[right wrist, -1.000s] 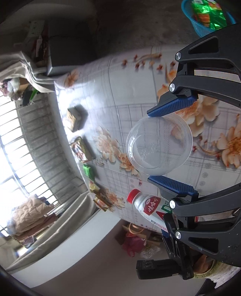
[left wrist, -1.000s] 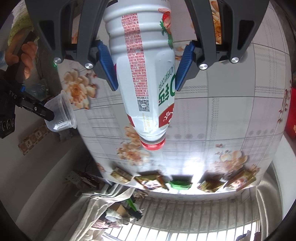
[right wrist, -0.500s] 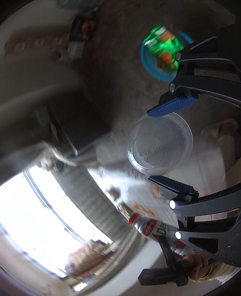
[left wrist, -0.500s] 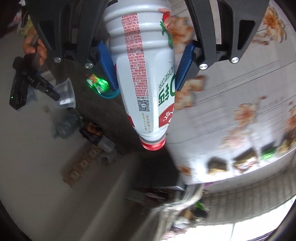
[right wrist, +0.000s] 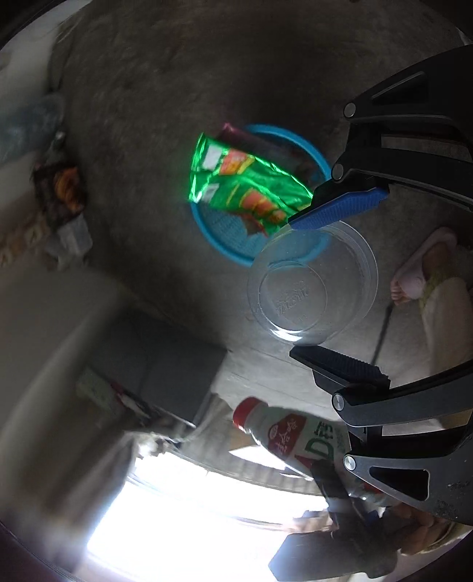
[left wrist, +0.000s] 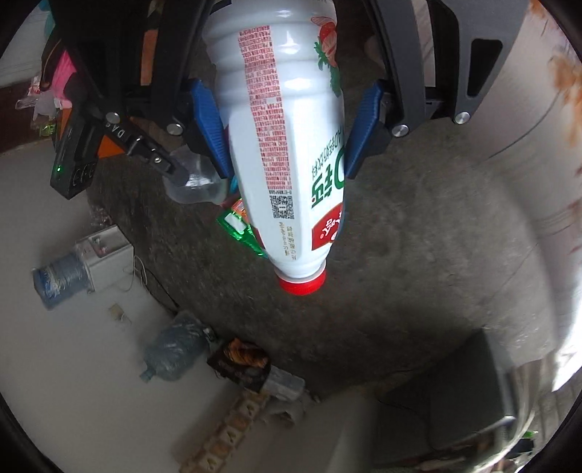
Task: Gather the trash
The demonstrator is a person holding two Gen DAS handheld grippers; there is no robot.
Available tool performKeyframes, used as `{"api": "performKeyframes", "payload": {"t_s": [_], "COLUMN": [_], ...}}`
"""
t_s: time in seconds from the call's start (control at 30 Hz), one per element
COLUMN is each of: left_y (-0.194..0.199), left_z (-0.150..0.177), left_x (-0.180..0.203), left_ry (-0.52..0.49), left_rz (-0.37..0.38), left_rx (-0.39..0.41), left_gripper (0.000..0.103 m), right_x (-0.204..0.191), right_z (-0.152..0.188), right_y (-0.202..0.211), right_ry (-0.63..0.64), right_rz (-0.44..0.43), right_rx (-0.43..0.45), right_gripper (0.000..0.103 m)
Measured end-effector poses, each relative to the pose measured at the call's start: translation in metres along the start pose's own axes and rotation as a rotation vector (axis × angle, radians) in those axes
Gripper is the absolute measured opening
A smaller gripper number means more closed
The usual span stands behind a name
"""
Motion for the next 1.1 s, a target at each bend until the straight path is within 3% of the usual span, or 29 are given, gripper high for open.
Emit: {"api": "performKeyframes", "payload": {"t_s": [0.1, 0.13, 0.17, 0.27, 0.4, 0.67, 0.77, 0.9, 0.97, 1.1], "left_y": [-0.037, -0.046, -0.061, -0.087, -0.081, -0.011, 0.037, 0.107, 0.143, 0.197], "left_z": [-0.018, -0.019, -0.021, -0.021, -0.012, -0.008, 0.001, 0.017, 0.03, 0.066], "left_x": [0.009, 0.008, 0.003, -0.016, -0.031, -0.027, -0.019, -0.017, -0.019, -0.033], "left_ry": [-0.014, -0.014, -0.006, 0.066, 0.127, 0.03, -0.02, -0.053, -0.059, -0.016], "left_rz": [0.006, 0.001, -0.025, -0.077, -0.052, -0.102, -0.126, -0.21, -0.239, -0.314], "left_rx": [-0.003, -0.013, -0.031, -0.049, -0.061, 0.058, 0.135, 0.273, 0.344, 0.442], "left_gripper": [0.063, 0.066, 0.079, 0.081, 0.081, 0.081, 0.082, 0.097, 0.097, 0.097], "right_x": [0.019, 0.029, 0.041, 0.074, 0.09, 0.085, 0.064, 0.015, -0.013, -0.056], "right_z": [-0.016, -0.019, -0.02, -0.013, 0.003, 0.012, 0.015, 0.028, 0.038, 0.065], "right_y": [-0.022, -0.035, -0.053, -0.088, -0.098, -0.066, -0.038, 0.014, 0.041, 0.085], "right_ry": [-0.051, -0.073, -0.106, -0.185, -0.225, -0.133, -0.012, 0.2, 0.315, 0.497], "right_rz": [0.002, 0.017, 0.019, 0.056, 0.051, 0.092, 0.115, 0.151, 0.174, 0.22], "right_rx": [0.018, 0.009, -0.014, -0.08, -0.1, -0.054, -0.007, 0.093, 0.161, 0.277], "right_gripper": [0.066, 0.07, 0.079, 0.079, 0.079, 0.079, 0.079, 0.089, 0.096, 0.095]}}
Point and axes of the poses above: each gripper's, at about its wrist camera, not at the fingertips, and y roughly against the way its jaws point, x to its right, z to its underside, the point moved 8 cm from there along -y, roughly the way its jaws point, and after that the axes turned 4 degrees about -y, right-handed, at the moved point
